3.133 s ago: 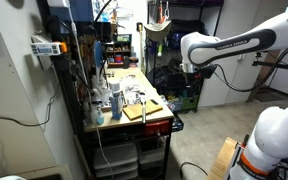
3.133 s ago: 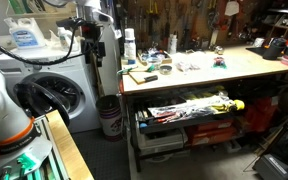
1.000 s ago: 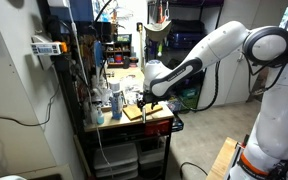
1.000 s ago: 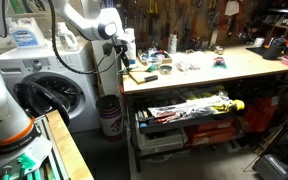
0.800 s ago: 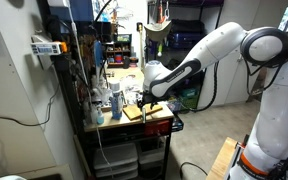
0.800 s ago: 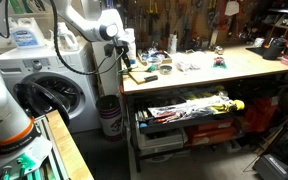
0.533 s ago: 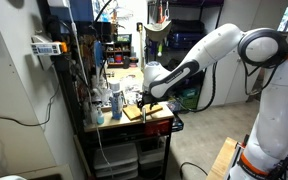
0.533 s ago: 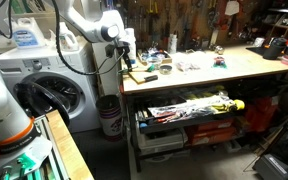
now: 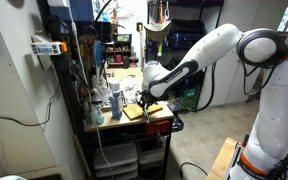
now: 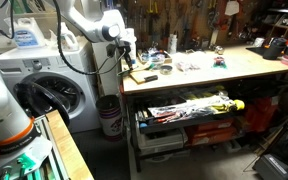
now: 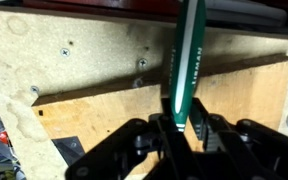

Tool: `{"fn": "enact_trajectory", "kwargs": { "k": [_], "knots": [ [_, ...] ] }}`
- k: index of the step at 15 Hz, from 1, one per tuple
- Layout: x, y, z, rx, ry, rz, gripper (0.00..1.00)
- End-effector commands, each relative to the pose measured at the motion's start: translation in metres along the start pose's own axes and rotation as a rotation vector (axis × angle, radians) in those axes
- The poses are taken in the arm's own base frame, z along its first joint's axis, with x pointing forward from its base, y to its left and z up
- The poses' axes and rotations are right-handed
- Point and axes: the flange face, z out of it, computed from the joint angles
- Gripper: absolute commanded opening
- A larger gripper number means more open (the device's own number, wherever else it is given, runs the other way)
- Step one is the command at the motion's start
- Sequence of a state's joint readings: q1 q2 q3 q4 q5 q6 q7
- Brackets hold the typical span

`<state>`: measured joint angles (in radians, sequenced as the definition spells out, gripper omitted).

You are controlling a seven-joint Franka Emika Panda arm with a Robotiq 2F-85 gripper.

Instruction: Use the white and green brush to scrub the wooden board

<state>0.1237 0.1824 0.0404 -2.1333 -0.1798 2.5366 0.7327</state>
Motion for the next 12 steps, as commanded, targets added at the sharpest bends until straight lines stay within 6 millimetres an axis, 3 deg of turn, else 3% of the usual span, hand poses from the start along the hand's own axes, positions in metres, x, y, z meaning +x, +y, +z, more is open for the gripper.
{"fn": "enact_trajectory", "kwargs": {
  "k": [1,5,12],
  "knots": [
    [0.003,0.002,0.001,-0.004,0.007,0.016,0.06],
    [0.003,0.006,-0.004,-0.012,-0.015,0.052,0.06],
    [-0.004,0.035,-0.05,-0.018,-0.22,0.083,0.06]
  ]
}}
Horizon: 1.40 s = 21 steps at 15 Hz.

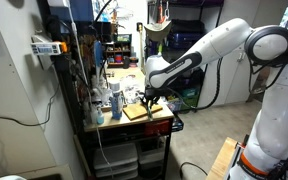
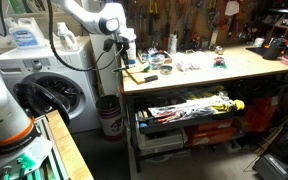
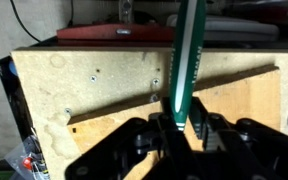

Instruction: Use the white and green brush to scrub the wooden board

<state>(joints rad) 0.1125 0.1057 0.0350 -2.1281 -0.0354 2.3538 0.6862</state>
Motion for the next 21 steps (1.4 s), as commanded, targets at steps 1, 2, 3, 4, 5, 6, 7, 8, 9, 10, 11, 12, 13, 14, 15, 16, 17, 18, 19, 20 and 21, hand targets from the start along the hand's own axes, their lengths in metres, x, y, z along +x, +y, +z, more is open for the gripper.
{"fn": "enact_trajectory", "kwargs": {
  "k": [1,2,3,4,5,6,7,8,9,10,11,12,13,14,15,16,17,18,19,20,21],
  "knots": [
    [-0.006,0.023,-0.023,-0.025,-0.138,-0.007,0.06],
    [-0.007,0.028,-0.024,-0.039,-0.19,-0.017,0.06],
    [-0.009,0.034,-0.025,-0.054,-0.249,-0.031,0.06],
    [-0.01,0.04,-0.025,-0.073,-0.292,-0.041,0.06],
    [-0.01,0.045,-0.026,-0.09,-0.333,-0.049,0.06],
    [-0.011,0.049,-0.026,-0.094,-0.375,-0.069,0.06],
    [-0.012,0.052,-0.025,-0.098,-0.408,-0.084,0.06],
    [-0.008,0.055,-0.022,-0.102,-0.421,-0.096,0.06],
    [-0.006,0.059,-0.021,-0.103,-0.432,-0.107,0.06],
    [-0.001,0.062,-0.019,-0.097,-0.428,-0.119,0.06],
    [0.004,0.064,-0.017,-0.084,-0.426,-0.132,0.06],
    [0.008,0.066,-0.015,-0.078,-0.421,-0.142,0.06],
    [0.014,0.068,-0.014,-0.062,-0.422,-0.153,0.06],
    [0.019,0.069,-0.013,-0.051,-0.425,-0.163,0.06],
    [0.024,0.071,-0.011,-0.044,-0.431,-0.168,0.06],
    [0.028,0.071,-0.01,-0.038,-0.436,-0.175,0.06],
    [0.033,0.073,-0.009,-0.041,-0.437,-0.175,0.06],
    [0.036,0.075,-0.007,-0.042,-0.439,-0.177,0.06],
    [0.04,0.075,-0.007,-0.041,-0.438,-0.182,0.06],
    [0.043,0.075,-0.006,-0.04,-0.438,-0.186,0.06],
    [0.044,0.072,-0.005,-0.032,-0.442,-0.197,0.06]
  ]
}}
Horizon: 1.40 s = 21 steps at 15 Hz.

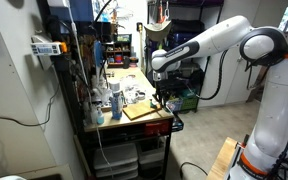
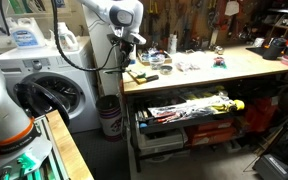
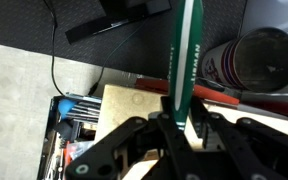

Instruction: Use the white and green brush to scrub the wooden board

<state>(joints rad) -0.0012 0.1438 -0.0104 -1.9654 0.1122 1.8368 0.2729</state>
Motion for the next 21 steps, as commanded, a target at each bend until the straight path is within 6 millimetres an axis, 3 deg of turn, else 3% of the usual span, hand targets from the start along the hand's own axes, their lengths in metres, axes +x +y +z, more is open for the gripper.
{"fn": "enact_trajectory", "kwargs": {
  "k": [1,8,12,16,21],
  "knots": [
    [0.012,-0.004,0.002,0.022,-0.044,-0.039,0.06],
    [-0.019,-0.06,0.016,-0.019,-0.206,-0.201,0.06],
    [-0.019,-0.076,0.02,-0.045,-0.185,-0.22,0.06],
    [-0.012,-0.061,0.008,-0.033,-0.16,-0.189,0.06],
    [-0.002,-0.025,0.0,-0.04,-0.162,-0.101,0.06]
  ]
}}
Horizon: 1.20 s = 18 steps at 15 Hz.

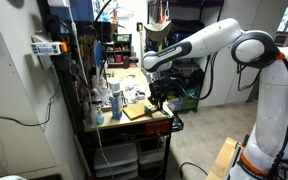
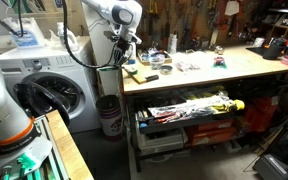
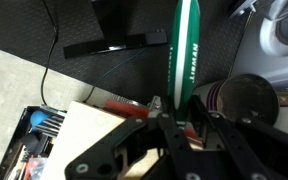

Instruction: Use the white and green brush to scrub the wooden board

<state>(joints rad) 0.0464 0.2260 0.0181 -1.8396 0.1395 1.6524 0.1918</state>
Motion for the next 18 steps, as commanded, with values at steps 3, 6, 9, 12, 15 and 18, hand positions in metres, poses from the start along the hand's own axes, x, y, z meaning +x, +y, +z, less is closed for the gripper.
{"fn": "enact_trajectory", "kwargs": {
  "k": [3,6,9,12,15,18],
  "knots": [
    [0.002,0.048,-0.005,-0.004,-0.014,0.101,0.06],
    [0.006,0.061,-0.007,-0.003,-0.01,0.121,0.06],
    [0.012,0.058,-0.008,-0.008,-0.002,0.113,0.06],
    [0.017,0.048,-0.011,-0.013,0.001,0.08,0.06],
    [0.024,0.034,-0.013,-0.026,0.013,0.044,0.06],
    [0.031,0.018,-0.013,-0.045,0.022,-0.007,0.06]
  ]
}}
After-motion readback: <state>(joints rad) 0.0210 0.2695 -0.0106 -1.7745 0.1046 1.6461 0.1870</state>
